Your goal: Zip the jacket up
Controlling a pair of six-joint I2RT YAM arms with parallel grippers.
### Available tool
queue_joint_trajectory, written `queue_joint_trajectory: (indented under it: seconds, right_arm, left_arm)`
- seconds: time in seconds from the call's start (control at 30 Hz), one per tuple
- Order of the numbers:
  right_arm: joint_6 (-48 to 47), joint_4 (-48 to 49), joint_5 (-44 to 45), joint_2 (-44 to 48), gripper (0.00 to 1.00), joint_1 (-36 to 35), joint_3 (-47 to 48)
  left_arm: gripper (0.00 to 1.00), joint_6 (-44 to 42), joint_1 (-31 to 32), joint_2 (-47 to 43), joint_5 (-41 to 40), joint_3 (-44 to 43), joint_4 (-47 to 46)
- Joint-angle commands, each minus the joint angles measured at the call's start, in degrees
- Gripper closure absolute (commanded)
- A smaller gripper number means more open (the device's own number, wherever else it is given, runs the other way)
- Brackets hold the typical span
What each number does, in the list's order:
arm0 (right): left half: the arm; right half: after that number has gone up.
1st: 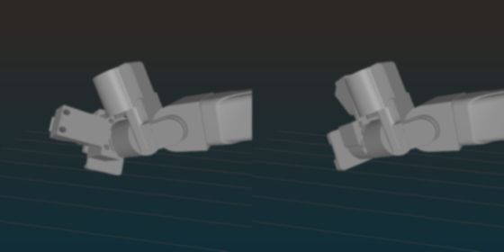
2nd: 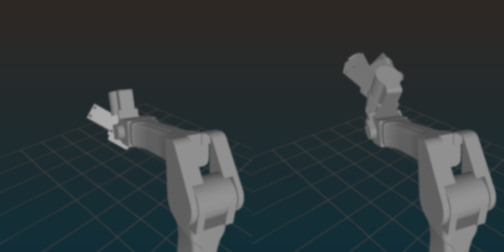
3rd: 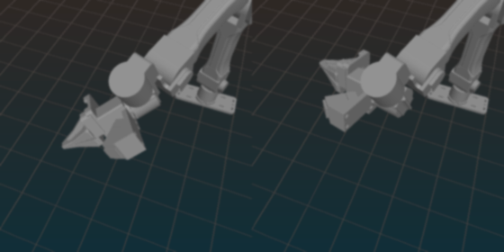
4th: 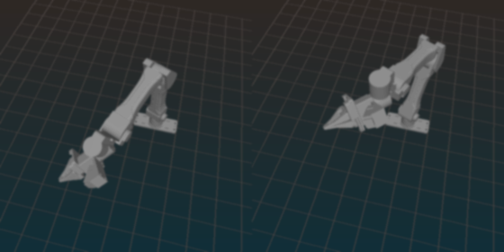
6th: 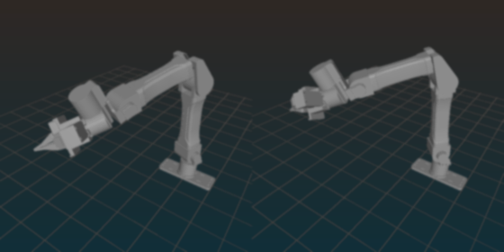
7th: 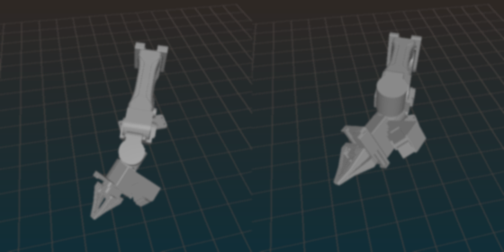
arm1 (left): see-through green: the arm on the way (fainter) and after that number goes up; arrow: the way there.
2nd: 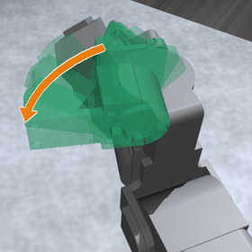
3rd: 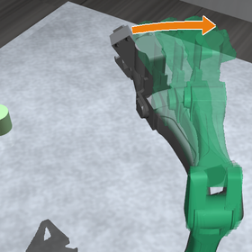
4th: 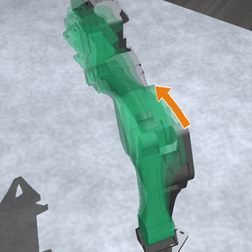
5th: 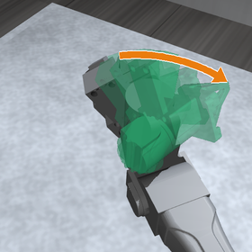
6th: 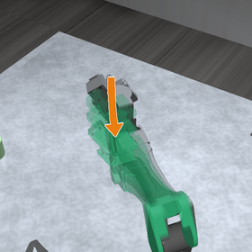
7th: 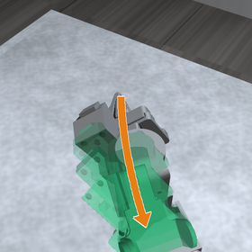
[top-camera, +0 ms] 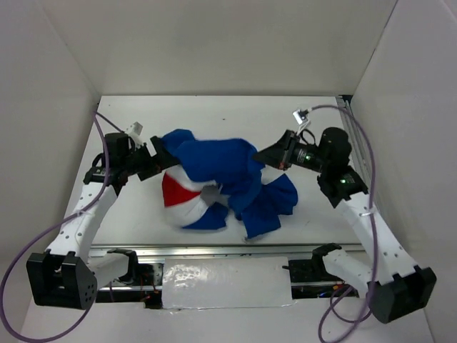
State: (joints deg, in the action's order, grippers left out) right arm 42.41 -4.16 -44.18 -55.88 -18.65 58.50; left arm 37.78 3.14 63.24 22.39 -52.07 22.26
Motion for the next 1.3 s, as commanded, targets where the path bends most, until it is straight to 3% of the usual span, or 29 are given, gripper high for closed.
queue_joint_trajectory:
  seconds: [0.0,0.03,0.1,0.13,0.17,0.2,0.3,0.43,0.6,0.7,0.83,0.97,1.1,1.13,1.17,1.2,1.27]
  right_arm:
    - [8.49,-9.40,5.63,-5.12,1.00,7.30,-13.39]
    - [7.43,-11.46,8.38,-5.47,0.93,7.84,-13.67]
    - [1.20,-15.94,12.26,-5.73,0.70,6.71,-12.02]
    - [-1.08,-20.40,14.63,-5.82,0.44,6.01,-10.79]
    - [-5.28,-22.19,16.48,-5.73,0.26,4.43,-9.64]
    - [-6.98,-24.81,18.59,-5.39,0.15,3.81,-7.63]
    - [-11.55,-25.37,25.97,-4.68,0.00,1.87,-4.29]
    - [-23.82,-23.53,32.57,-8.53,0.00,-3.57,1.95]
    - [-37.28,-22.65,40.40,-27.92,0.00,-8.33,15.57]
    - [-44.40,-25.18,30.67,-39.16,0.00,-7.63,25.06]
    - [-46.89,-32.22,32.05,-52.47,0.00,-11.13,38.51]
    - [-47.08,-32.66,27.16,-59.42,0.00,-12.02,42.30]
    - [-47.25,-34.94,26.34,-66.55,0.00,-12.89,45.38]
    - [-47.68,-34.77,27.30,-67.86,0.00,-14.12,45.65]
    - [-47.60,-34.77,27.31,-68.22,0.00,-14.13,45.65]
    - [-47.69,-34.25,28.18,-68.57,0.00,-14.48,45.22]
    - [-47.17,-32.93,29.06,-69.80,0.00,-15.01,45.47]
  left_arm:
    - [0.01,-0.86,2.30,1.09,2.04,0.83,-1.70]
    - [0.01,-1.21,3.01,1.53,1.52,0.66,-1.26]
    - [0.01,-1.04,4.33,2.58,0.38,0.57,0.58]
    - [0.01,-0.52,5.38,2.59,-0.50,0.92,1.11]
    - [0.01,-0.17,5.65,2.06,-0.86,1.97,1.38]
    - [0.01,1.06,6.09,1.71,-1.12,2.67,1.64]
    - [0.01,3.78,6.27,-0.83,-1.73,4.70,3.31]
    - [0.01,9.65,6.53,-3.04,-7.00,6.45,9.72]
    - [0.01,16.34,5.31,0.38,-9.82,8.83,15.35]
    - [0.01,16.97,5.30,-0.83,-7.28,12.34,14.74]
    - [0.01,19.44,5.56,-4.35,-8.06,16.47,15.88]
    - [0.01,17.86,6.01,-5.59,-4.92,19.90,10.12]
    - [0.01,15.31,6.35,-0.42,-1.13,20.70,2.45]
    - [0.11,14.09,6.62,2.56,-0.69,19.91,0.52]
    - [0.11,14.08,6.62,3.98,-0.68,19.38,-0.19]
    - [0.30,13.12,6.71,5.39,-0.51,18.86,-0.90]
    - [0.53,12.15,6.97,9.07,0.37,17.11,-2.92]
